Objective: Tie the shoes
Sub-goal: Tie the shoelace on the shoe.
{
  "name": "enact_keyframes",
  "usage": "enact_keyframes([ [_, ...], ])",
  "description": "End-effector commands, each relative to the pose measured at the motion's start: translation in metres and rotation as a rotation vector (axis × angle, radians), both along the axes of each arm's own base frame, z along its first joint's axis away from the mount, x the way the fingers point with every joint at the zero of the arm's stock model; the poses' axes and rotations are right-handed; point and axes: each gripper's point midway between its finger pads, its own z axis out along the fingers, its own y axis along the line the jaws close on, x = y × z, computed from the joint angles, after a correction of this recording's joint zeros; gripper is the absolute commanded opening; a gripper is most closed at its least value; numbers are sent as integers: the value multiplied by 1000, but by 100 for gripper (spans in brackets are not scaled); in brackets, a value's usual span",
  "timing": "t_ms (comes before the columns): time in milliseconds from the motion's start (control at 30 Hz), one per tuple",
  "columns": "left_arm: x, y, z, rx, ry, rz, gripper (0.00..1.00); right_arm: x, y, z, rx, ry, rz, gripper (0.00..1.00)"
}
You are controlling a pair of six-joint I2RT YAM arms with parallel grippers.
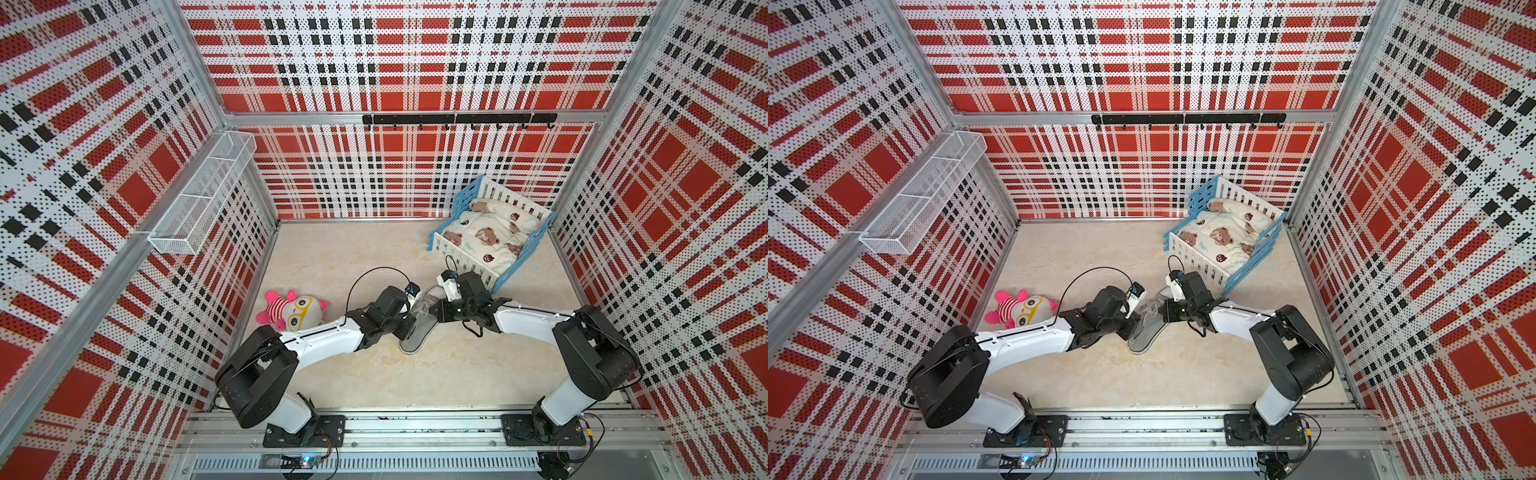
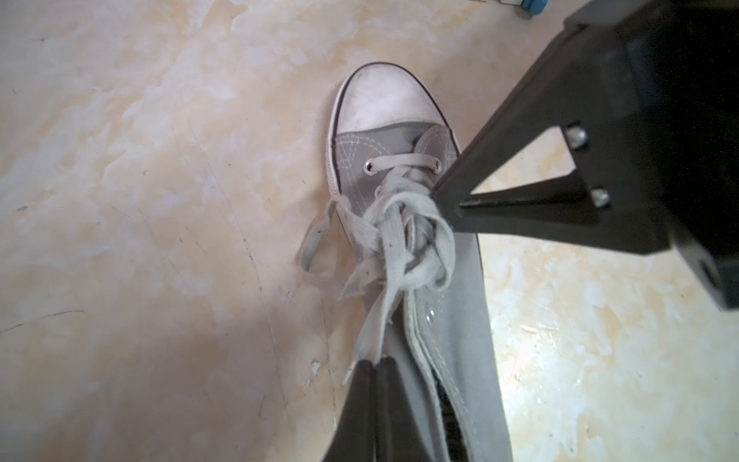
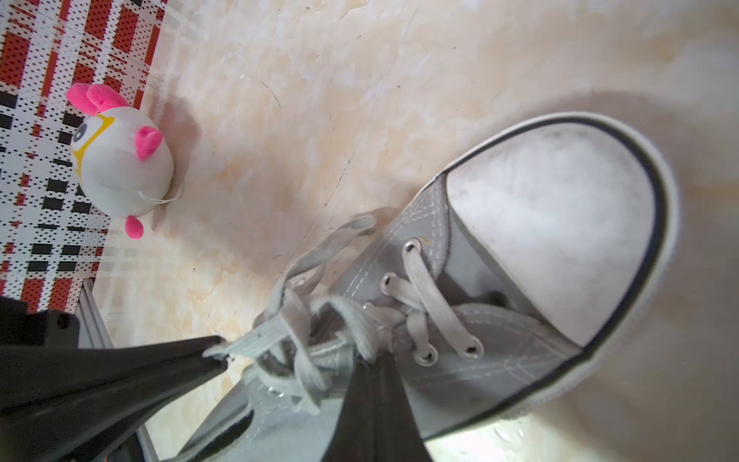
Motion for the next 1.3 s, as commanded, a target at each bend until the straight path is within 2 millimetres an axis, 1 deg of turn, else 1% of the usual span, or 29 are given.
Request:
enact_keyframes([
  [0,-2,-6,16,-123,7,-35,13,3,-9,-1,-59,-15,-22,0],
  [67,-6,-8,20,-170,22,-56,20,3,-9,-1,-61,-17,-21,0],
  [200,-14,-9,18,-268,86,-64,32,4,-8,2,-61,-18,-17,0],
  [400,-25,2,7,-362,170,-2,41,6,-6,8,-60,-29,-12,0],
  [467,-33,0,6,-397,199,-17,43,6,-6,9,-62,-31,-11,0],
  [633,-49,-7,12,-494,244,-55,44,8,-8,8,-74,-34,-11,0],
  [733,-59,-17,14,-508,265,-82,44,9,-9,9,-87,-41,-5,0],
  [800,-66,-27,16,-521,279,-119,44,9,-9,9,-94,-42,4,0],
  [933,-64,-40,25,-553,274,-151,44,10,-8,9,-103,-41,25,0],
  [1133,-57,-57,46,-600,249,-218,44,9,-8,10,-109,-47,54,0],
  [1200,-52,-55,52,-609,232,-215,44,9,-7,10,-109,-46,62,0],
  [1267,-40,-43,57,-616,195,-157,44,8,-6,10,-108,-43,69,0],
])
